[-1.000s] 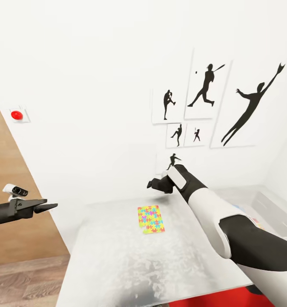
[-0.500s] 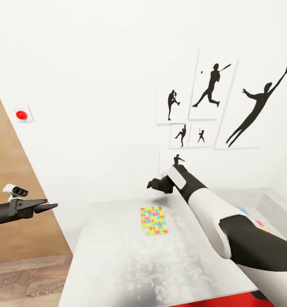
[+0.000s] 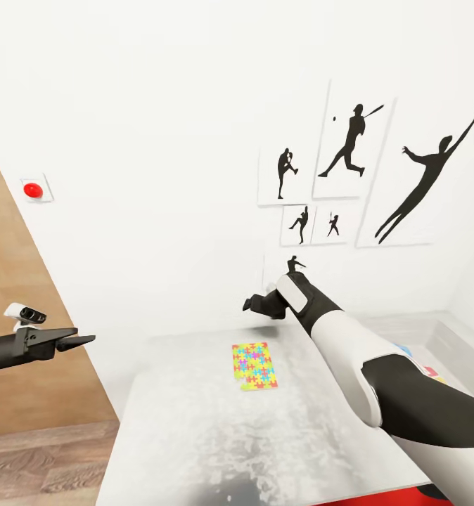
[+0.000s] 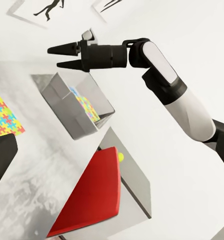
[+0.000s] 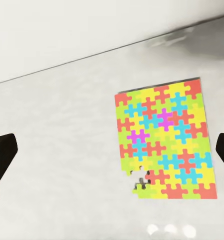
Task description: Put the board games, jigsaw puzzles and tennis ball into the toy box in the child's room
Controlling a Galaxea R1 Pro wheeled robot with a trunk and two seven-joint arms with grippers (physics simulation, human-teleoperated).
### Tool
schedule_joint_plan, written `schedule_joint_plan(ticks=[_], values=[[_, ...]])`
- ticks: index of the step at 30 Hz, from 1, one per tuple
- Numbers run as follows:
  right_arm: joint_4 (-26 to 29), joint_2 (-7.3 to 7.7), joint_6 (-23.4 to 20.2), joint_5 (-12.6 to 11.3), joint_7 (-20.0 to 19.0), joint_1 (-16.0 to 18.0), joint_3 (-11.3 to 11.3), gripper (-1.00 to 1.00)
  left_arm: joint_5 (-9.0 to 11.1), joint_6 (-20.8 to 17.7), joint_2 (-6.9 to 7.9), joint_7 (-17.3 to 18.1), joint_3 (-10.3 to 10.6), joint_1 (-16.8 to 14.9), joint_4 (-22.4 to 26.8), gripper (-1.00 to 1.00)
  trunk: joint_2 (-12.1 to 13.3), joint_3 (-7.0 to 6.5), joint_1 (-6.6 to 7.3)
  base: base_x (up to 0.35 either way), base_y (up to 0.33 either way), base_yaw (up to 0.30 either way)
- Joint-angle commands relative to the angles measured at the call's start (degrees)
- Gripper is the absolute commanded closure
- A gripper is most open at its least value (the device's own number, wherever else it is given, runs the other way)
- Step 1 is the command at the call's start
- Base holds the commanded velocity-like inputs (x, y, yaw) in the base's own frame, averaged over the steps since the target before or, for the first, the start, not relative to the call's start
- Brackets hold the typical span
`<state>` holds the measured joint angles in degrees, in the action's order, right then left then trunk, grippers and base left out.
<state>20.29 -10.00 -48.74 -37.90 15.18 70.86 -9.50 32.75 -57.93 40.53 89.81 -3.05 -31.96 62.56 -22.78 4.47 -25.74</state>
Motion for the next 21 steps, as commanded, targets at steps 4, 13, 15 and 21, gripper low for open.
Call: schedule_joint_plan(ticks=[4,13,15,21], values=[[0.1,0.0,-0.1,-0.6,0.6,0.0,-0.3,-1.0,0.0,-0.6,0.06,0.2,0.0,0.0,0.0,-1.0,-0.1,0.14,-0.04,0.0,0.0,0.0],[0.0,0.0,0.0,-0.6,0.6,-0.1,-0.2,-1.0,0.0,-0.6,0.07,0.2,0.0,0.0,0.0,-1.0,-0.1,0.49,-0.04,0.0,0.0,0.0],[0.0,0.0,0.0,-0.6,0.6,-0.1,-0.2,-1.0,0.0,-0.6,0.07,0.2,0.0,0.0,0.0,-1.0,-0.1,0.67,-0.04,0.0,0.0,0.0],[0.0,0.0,0.0,-0.6,0.6,-0.1,-0.1,-1.0,0.0,-0.6,0.19,0.2,-0.2,0.0,0.0,-1.0,-0.1,1.22,-0.04,0.0,0.0,0.0]])
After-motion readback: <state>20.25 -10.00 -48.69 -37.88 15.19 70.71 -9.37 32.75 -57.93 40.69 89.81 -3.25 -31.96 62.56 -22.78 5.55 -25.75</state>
